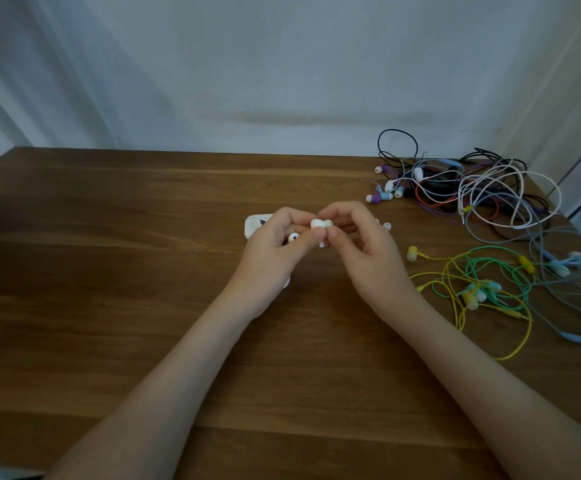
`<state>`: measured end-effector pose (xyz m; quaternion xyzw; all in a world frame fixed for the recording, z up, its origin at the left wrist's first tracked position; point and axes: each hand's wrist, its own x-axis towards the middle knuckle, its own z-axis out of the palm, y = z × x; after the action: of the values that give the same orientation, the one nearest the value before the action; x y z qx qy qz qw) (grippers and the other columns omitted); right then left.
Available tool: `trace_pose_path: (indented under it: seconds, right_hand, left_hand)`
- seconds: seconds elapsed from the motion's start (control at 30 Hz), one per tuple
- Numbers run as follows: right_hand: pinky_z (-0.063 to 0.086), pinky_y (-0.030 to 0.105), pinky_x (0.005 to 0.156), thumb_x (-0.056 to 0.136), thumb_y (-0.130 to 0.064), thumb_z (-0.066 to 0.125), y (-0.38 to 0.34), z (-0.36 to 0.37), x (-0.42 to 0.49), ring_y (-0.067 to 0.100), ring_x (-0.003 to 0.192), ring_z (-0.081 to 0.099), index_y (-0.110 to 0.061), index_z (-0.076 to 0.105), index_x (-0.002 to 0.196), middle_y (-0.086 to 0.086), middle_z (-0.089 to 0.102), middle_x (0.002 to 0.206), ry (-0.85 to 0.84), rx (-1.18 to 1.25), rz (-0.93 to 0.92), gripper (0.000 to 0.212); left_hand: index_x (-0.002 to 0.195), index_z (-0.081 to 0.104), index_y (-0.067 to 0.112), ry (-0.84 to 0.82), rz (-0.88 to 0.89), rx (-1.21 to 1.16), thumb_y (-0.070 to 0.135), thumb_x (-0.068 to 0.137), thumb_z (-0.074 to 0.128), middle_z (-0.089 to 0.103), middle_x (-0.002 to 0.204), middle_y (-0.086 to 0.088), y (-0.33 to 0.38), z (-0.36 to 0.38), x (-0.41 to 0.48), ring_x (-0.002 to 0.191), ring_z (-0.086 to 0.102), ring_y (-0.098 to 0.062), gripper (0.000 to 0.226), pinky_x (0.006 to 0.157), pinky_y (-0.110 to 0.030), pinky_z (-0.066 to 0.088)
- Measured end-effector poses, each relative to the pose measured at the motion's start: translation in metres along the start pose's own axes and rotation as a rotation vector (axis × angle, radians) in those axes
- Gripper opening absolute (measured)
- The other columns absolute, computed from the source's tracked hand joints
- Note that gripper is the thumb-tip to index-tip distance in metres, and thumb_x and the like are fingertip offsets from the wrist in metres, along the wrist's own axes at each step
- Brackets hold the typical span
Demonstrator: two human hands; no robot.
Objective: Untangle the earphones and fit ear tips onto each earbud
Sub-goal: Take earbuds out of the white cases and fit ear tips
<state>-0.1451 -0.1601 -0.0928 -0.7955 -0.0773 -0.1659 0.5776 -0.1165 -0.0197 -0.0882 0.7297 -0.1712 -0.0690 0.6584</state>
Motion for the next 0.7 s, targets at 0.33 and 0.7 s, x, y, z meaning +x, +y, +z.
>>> trace_pose_path:
  seconds: [0.33,0.7]
  right_hand:
    - [0.052,0.021,0.069,0.095,-0.008,0.053,0.003,-0.004,0.003,0.004,0.077,0.063,-0.010,0.060,0.099,0.001,0.066,0.087,0.093,0.172,0.121,0.008]
    - [0.041,0.019,0.061,0.101,-0.014,0.039,0.011,0.020,0.005,0.006,0.073,0.051,-0.018,0.052,0.095,-0.006,0.055,0.083,0.210,-0.049,0.161,0.015]
  left_hand:
    - [0.131,0.053,0.022,-0.020,-0.091,0.005,0.021,0.096,0.053,0.062,0.064,0.010,0.007,-0.006,0.001,0.061,0.056,-0.001,0.035,0.061,-0.017,0.047]
    - [0.110,0.060,0.027,-0.015,-0.025,0.171,0.019,0.090,0.065,0.070,0.099,0.009,-0.001,0.006,0.002,0.087,0.065,0.003,0.022,0.080,-0.019,0.050]
